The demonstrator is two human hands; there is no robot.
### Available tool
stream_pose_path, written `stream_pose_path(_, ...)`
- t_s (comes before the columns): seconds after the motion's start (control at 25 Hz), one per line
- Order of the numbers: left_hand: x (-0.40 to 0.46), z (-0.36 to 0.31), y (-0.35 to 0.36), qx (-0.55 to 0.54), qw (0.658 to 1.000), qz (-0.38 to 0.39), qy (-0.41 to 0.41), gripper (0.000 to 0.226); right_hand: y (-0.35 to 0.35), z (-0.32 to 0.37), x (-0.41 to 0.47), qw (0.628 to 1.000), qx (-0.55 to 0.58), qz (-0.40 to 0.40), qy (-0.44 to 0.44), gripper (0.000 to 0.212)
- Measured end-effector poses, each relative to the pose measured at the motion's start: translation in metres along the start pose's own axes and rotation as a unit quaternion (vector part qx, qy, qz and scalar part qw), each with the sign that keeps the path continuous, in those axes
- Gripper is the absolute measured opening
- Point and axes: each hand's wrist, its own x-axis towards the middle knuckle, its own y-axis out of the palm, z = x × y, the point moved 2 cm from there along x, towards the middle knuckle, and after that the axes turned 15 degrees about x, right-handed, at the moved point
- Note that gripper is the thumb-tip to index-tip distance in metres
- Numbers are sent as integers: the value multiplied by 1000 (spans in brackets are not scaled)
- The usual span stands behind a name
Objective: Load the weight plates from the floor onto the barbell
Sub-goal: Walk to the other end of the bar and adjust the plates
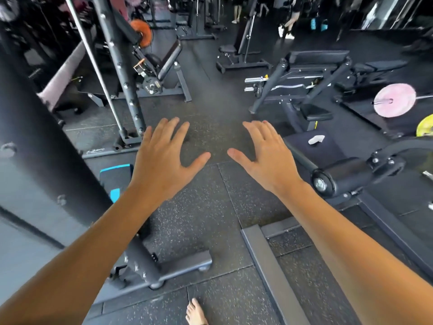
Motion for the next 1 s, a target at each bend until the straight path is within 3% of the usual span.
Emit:
stream_pose_path(0.24, 96, 52, 58, 4, 1000, 25, -4, 90, 36, -25, 103, 999, 17, 10, 26, 88)
stream_pose_path(0.48, 166, 60, 109, 9, 999, 54, -2, 90, 64, -58, 181, 999, 41, 15, 27, 87)
stream_pose_path(1.0, 403, 29, 260, 44, 993, 111, -5, 95, 109, -235, 413, 994, 91, 64, -3, 87)
